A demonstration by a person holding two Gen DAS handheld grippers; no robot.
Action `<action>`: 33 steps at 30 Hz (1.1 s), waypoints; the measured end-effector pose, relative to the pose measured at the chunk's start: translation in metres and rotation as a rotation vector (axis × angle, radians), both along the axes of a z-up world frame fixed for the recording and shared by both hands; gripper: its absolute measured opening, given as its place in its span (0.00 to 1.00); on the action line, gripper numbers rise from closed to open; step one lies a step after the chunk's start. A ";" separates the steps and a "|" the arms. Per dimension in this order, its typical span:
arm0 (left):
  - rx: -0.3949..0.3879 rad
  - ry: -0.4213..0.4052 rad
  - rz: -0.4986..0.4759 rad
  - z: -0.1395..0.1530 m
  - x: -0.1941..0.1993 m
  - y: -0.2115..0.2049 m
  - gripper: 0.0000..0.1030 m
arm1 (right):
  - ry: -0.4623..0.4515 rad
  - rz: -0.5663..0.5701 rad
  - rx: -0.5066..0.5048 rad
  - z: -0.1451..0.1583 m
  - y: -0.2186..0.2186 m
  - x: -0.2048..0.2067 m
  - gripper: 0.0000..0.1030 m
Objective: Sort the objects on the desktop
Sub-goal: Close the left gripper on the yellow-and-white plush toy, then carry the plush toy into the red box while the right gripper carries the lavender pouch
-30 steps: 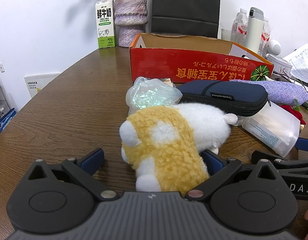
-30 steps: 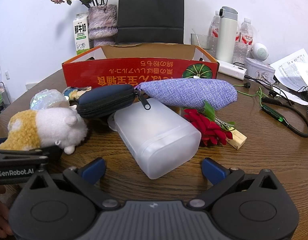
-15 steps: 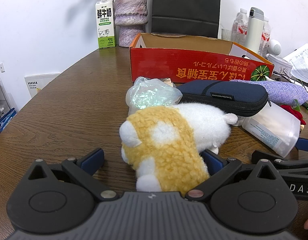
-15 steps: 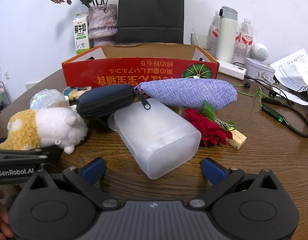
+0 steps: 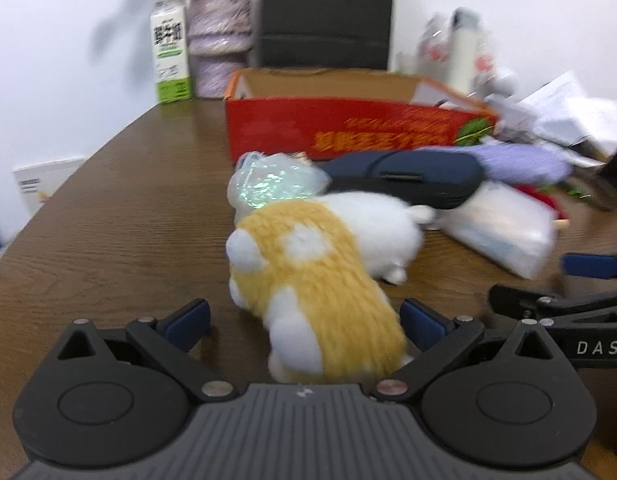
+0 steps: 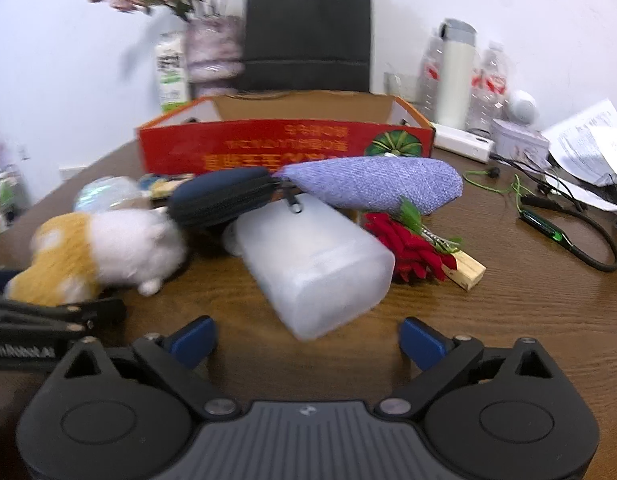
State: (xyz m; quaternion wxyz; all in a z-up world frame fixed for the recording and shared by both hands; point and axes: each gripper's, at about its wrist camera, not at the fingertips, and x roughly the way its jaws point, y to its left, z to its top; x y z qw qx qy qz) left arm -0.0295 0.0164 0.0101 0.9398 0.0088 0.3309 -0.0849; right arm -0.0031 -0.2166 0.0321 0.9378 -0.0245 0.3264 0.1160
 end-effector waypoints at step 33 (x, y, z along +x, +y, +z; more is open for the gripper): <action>-0.277 -0.162 0.140 0.082 -0.018 0.045 0.57 | -0.068 0.030 -0.005 0.041 -0.045 0.099 0.51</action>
